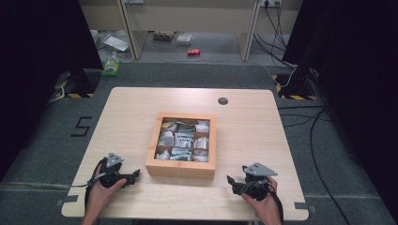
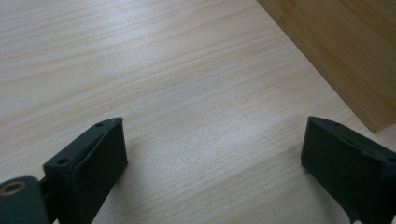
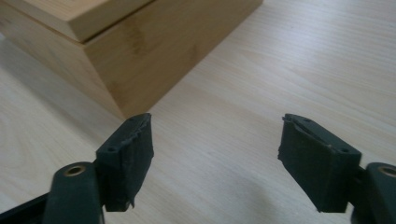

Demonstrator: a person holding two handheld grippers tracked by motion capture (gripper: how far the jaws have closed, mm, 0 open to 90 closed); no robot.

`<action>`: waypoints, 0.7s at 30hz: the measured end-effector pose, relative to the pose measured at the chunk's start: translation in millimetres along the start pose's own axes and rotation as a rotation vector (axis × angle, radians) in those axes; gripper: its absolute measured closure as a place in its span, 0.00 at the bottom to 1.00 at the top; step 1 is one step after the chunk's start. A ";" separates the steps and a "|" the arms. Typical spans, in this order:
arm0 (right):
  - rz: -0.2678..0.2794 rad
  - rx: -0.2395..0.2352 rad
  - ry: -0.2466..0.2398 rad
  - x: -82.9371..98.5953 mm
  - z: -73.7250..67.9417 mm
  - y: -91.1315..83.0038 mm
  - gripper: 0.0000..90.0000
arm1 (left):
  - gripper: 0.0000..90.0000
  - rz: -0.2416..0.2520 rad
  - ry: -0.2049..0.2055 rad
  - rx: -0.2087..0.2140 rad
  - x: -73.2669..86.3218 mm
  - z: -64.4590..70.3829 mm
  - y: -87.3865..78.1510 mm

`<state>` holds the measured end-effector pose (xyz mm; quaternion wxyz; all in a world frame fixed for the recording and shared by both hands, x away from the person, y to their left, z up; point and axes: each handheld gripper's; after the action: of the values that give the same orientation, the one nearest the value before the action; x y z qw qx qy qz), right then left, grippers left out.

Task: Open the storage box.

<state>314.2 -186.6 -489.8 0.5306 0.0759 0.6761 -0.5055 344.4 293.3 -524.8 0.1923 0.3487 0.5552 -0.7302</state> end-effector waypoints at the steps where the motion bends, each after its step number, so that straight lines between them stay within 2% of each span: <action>1: 0.003 -0.009 -0.002 -1.0 -1.9 -0.3 0.33 | 0.06 -0.001 0.001 0.000 -0.2 -0.1 0.1; 12: 0.051 -0.065 -0.047 -12.2 -21.3 1.3 0.44 | 0.05 -0.003 0.001 -0.001 -0.4 -0.3 0.4; 18: 0.077 -0.093 -0.020 -19.3 -26.7 3.3 0.48 | 0.05 -0.003 0.001 0.000 -0.5 -0.4 0.7; 21: 0.084 -0.099 -0.022 -22.6 -27.8 4.2 0.50 | 0.04 -0.005 0.003 0.002 -0.6 -0.4 0.9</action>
<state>308.7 -153.6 -476.4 0.5621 0.0724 0.6905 -0.4495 345.5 293.4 -525.0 0.1895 0.3487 0.5554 -0.7308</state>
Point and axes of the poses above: each handheld gripper's, and its own axes: y roughly forward along the jaws, x roughly out of its underside, z roughly to its right, and after that the axes turned 9 degrees about -y, right-handed
